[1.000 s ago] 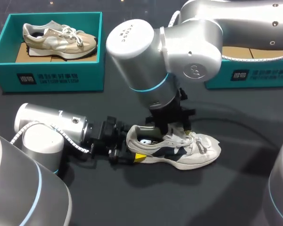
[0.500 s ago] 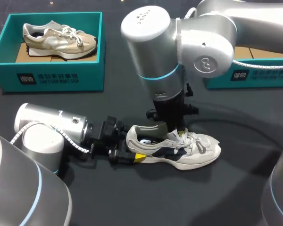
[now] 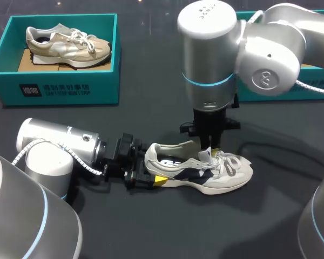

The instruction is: Take the shoe out of the shoebox, open the shoe tongue, remove and reinsert the insole, then place the shoe into the shoebox

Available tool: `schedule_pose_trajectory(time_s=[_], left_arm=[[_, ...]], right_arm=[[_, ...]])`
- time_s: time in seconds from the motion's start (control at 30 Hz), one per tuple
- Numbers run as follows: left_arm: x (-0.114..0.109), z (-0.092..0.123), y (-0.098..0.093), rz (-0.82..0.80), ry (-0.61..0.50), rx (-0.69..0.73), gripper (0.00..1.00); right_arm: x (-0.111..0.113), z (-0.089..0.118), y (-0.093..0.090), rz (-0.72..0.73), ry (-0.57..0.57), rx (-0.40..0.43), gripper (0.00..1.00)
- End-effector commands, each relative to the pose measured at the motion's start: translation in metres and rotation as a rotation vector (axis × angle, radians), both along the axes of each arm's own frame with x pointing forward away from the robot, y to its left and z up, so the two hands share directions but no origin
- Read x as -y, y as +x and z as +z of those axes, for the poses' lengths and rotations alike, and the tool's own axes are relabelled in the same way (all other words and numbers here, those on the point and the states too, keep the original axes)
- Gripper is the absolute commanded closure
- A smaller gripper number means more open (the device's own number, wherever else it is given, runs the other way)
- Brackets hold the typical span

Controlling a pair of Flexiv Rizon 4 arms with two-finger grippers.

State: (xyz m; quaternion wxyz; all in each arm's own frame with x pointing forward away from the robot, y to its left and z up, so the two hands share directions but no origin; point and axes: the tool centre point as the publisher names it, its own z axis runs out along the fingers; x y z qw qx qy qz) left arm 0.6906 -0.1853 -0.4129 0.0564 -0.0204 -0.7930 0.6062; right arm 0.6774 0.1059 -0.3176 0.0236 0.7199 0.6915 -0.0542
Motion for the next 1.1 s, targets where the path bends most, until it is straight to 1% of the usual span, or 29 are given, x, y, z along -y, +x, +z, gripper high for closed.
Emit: schedule_pose_trajectory(time_s=[0.03,0.17,0.2,0.27,0.33,0.47,0.6,0.73,1.1], left_arm=[[0.0,-0.001,0.0,-0.002,0.003,0.0,1.0],[0.0,-0.001,0.0,-0.002,0.003,0.0,1.0],[0.0,-0.001,0.0,-0.002,0.003,0.0,1.0],[0.0,-0.001,0.0,-0.002,0.003,0.0,1.0],[0.0,-0.001,0.0,-0.002,0.003,0.0,1.0],[0.0,-0.001,0.0,-0.002,0.003,0.0,1.0],[0.0,-0.001,0.0,-0.002,0.003,0.0,1.0],[0.0,-0.001,0.0,-0.002,0.003,0.0,1.0],[0.0,-0.001,0.0,-0.002,0.003,0.0,1.0]], right_arm=[[0.003,-0.002,-0.001,0.0,0.018,0.002,1.0],[0.019,0.004,-0.007,0.008,0.058,0.008,1.0],[0.024,0.006,-0.009,0.016,0.078,0.022,1.0],[0.028,0.006,-0.009,0.011,0.08,0.004,1.0],[0.032,0.007,-0.01,0.021,0.102,0.017,1.0],[0.037,0.006,-0.009,0.035,0.122,0.009,1.0],[0.043,0.0,-0.006,0.055,0.155,0.01,1.0],[0.048,-0.009,-0.004,0.056,0.172,-0.01,1.0],[0.055,-0.031,-0.004,0.026,0.174,-0.061,1.0]])
